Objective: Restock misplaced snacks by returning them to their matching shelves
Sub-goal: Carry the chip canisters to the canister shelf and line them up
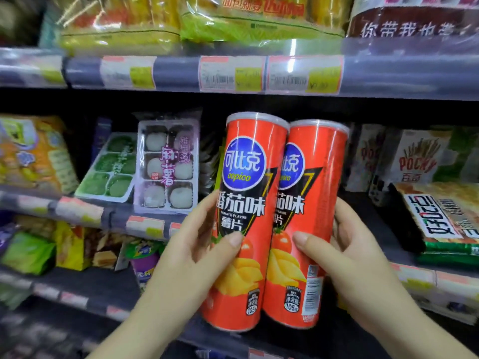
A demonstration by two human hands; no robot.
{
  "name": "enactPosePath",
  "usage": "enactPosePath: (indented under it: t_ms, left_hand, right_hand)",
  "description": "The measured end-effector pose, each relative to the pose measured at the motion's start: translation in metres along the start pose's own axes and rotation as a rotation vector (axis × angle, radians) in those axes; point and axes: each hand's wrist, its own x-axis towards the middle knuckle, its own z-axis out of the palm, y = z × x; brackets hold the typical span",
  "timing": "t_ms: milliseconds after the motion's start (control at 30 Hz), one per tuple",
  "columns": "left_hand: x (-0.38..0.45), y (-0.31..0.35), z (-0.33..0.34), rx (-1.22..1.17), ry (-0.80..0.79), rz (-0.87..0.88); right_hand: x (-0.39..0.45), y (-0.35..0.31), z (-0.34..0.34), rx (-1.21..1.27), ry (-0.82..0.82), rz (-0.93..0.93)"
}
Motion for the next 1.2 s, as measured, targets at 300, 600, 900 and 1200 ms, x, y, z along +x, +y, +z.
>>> enactPosePath:
  t_ms: [300, 600, 900, 1200]
  left_hand:
    - [-0.068, 0.029, -0.064, 0.122, 0.304, -0.228]
    - [-0.156, 0.063, -0.169, 0.362, 0.989, -0.193]
    - [-0.259, 0.101, -0.347, 0.515, 1.355, -0.191]
    - [-0.337, 0.162, -0.507, 0.665, 1.419, -0.188]
  right_hand:
    - [0.01, 0.046, 0.082, 0.149, -0.27, 0.158]
    - [0.013, 0.049, 0.207, 0.301, -0.648, 0.16]
    - [-0.015, 0.06, 0.403, 0.396, -0.926, 0.199]
    - [-0.039, 0.07, 0.603, 0.475, -1.061, 0.21]
